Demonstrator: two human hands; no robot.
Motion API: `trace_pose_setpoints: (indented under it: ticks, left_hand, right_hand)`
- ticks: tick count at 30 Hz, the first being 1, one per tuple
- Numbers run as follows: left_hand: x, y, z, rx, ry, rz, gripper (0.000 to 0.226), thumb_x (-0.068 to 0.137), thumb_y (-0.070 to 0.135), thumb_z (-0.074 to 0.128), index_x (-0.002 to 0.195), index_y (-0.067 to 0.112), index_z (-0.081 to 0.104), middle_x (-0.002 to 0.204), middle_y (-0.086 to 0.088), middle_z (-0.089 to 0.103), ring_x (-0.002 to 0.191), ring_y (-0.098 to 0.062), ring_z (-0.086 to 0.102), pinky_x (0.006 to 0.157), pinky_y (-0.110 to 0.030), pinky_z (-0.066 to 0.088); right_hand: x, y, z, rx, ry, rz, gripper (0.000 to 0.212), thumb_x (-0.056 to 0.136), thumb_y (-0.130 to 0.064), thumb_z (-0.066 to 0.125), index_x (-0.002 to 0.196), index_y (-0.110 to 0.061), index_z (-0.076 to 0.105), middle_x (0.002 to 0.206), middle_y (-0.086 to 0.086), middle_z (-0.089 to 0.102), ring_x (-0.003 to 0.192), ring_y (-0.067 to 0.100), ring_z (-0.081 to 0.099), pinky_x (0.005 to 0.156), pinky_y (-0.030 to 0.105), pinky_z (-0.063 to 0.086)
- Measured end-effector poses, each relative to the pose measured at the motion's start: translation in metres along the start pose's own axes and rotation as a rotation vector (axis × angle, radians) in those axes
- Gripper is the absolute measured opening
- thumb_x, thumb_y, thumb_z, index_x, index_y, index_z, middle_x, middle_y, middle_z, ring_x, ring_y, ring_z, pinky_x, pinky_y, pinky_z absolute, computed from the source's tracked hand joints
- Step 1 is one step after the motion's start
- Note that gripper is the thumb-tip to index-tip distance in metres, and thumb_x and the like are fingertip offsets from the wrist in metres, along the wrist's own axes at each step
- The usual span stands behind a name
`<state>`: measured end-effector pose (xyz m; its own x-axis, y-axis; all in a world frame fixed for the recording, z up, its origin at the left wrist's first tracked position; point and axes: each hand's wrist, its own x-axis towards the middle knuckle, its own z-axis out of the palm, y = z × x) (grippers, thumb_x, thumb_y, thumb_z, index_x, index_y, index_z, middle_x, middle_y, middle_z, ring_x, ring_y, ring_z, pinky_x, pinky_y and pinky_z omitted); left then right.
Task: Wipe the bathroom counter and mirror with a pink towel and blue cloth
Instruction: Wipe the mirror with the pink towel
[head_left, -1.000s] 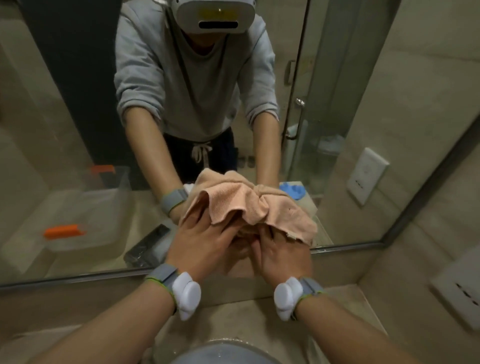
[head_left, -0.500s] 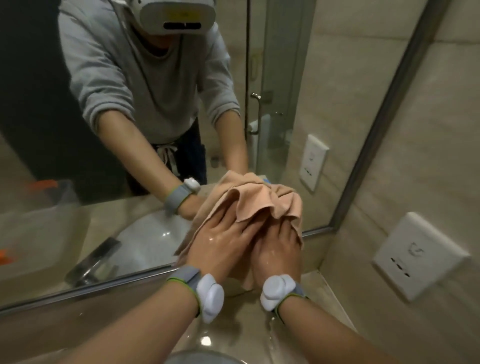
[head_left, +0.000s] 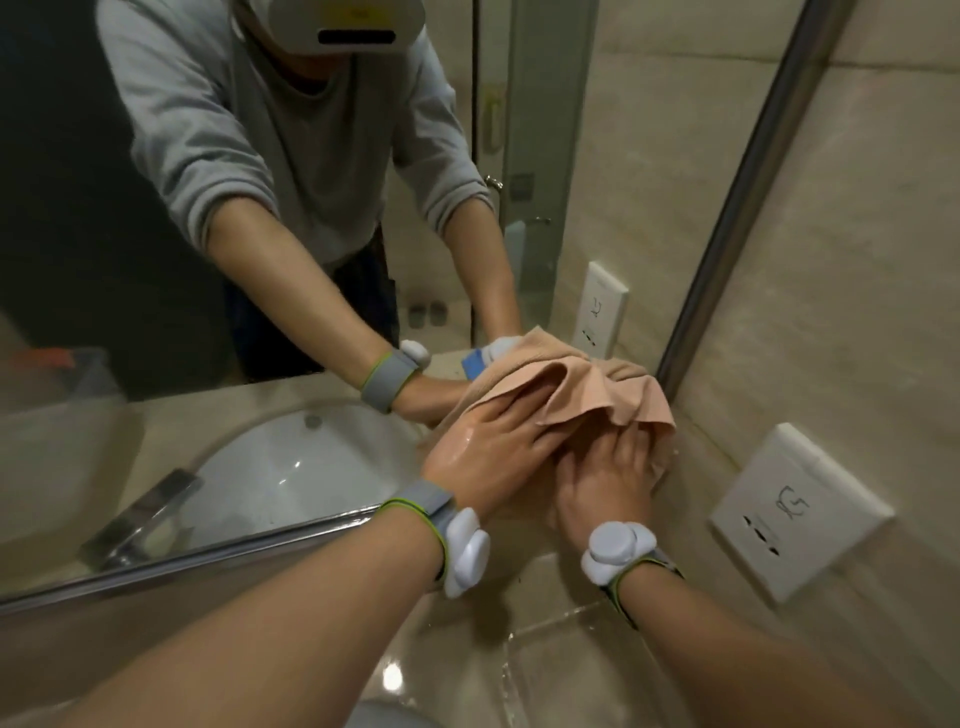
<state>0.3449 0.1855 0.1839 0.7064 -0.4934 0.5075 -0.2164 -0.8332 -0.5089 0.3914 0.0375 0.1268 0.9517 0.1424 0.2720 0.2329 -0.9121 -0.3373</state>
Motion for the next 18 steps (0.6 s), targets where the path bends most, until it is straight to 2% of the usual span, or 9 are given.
trace_pose_setpoints:
  ticks: [3, 5, 6, 11, 15, 16, 18]
  left_hand:
    - [-0.023, -0.012, 0.001, -0.023, 0.009, 0.005, 0.037, 0.082, 0.032, 0.082, 0.118, 0.025, 0.078, 0.131, -0.004, 0.071, 0.125, -0.021, 0.066, 0.109, -0.035, 0.047]
    - [-0.042, -0.021, -0.001, -0.012, 0.015, 0.005, 0.032, 0.091, 0.028, 0.063, 0.119, 0.025, 0.077, 0.132, -0.004, 0.07, 0.126, -0.021, 0.065, 0.112, -0.037, 0.045]
    - [-0.047, -0.021, -0.001, -0.006, 0.018, 0.013, 0.035, 0.093, 0.028, 0.056, 0.121, 0.025, 0.077, 0.133, -0.004, 0.07, 0.126, -0.021, 0.065, 0.112, -0.037, 0.045]
    - [-0.094, -0.044, -0.016, -0.022, -0.01, -0.013, 0.042, 0.094, 0.025, 0.048, 0.127, 0.025, 0.073, 0.133, -0.002, 0.07, 0.126, -0.021, 0.065, 0.107, -0.036, 0.05]
    - [-0.136, -0.066, -0.032, -0.017, -0.052, -0.033, 0.044, 0.09, 0.023, 0.045, 0.121, 0.023, 0.077, 0.126, -0.002, 0.074, 0.122, -0.023, 0.068, 0.102, -0.037, 0.054]
    - [-0.153, -0.076, -0.037, -0.01, -0.065, -0.044, 0.042, 0.09, 0.022, 0.047, 0.12, 0.022, 0.077, 0.125, -0.002, 0.074, 0.123, -0.024, 0.067, 0.101, -0.038, 0.055]
    - [-0.179, -0.09, -0.043, -0.008, -0.065, -0.054, 0.041, 0.091, 0.018, 0.05, 0.122, 0.018, 0.076, 0.127, -0.005, 0.073, 0.124, -0.027, 0.066, 0.102, -0.043, 0.056]
  right_hand:
    - [-0.01, -0.016, 0.001, 0.0, 0.004, -0.031, 0.066, 0.092, -0.034, 0.053, 0.142, 0.006, 0.039, 0.146, 0.031, 0.038, 0.133, 0.045, 0.033, 0.111, 0.052, 0.029]
    - [-0.018, -0.03, 0.005, -0.031, 0.019, -0.094, 0.064, 0.089, -0.035, 0.053, 0.137, 0.007, 0.047, 0.136, 0.033, 0.047, 0.122, 0.046, 0.043, 0.104, 0.053, 0.037]
    - [-0.021, -0.032, 0.005, -0.047, 0.017, -0.118, 0.064, 0.087, -0.035, 0.056, 0.134, 0.008, 0.05, 0.132, 0.033, 0.05, 0.117, 0.047, 0.047, 0.101, 0.053, 0.039]
    - [-0.041, -0.073, 0.008, -0.094, 0.011, -0.255, 0.069, 0.073, -0.032, 0.08, 0.126, 0.007, 0.059, 0.122, 0.033, 0.058, 0.105, 0.049, 0.056, 0.089, 0.052, 0.047]
    - [-0.053, -0.106, 0.004, -0.173, 0.029, -0.408, 0.057, 0.061, -0.037, 0.089, 0.1, 0.001, 0.071, 0.109, 0.028, 0.062, 0.086, 0.047, 0.06, 0.07, 0.049, 0.052]
    - [-0.057, -0.119, 0.006, -0.186, 0.025, -0.458, 0.056, 0.06, -0.039, 0.089, 0.098, -0.001, 0.073, 0.109, 0.026, 0.063, 0.086, 0.046, 0.06, 0.068, 0.049, 0.052]
    - [-0.063, -0.139, 0.007, -0.216, -0.044, -0.534, 0.059, 0.064, -0.043, 0.085, 0.111, -0.009, 0.073, 0.117, 0.022, 0.062, 0.101, 0.045, 0.059, 0.077, 0.05, 0.052]
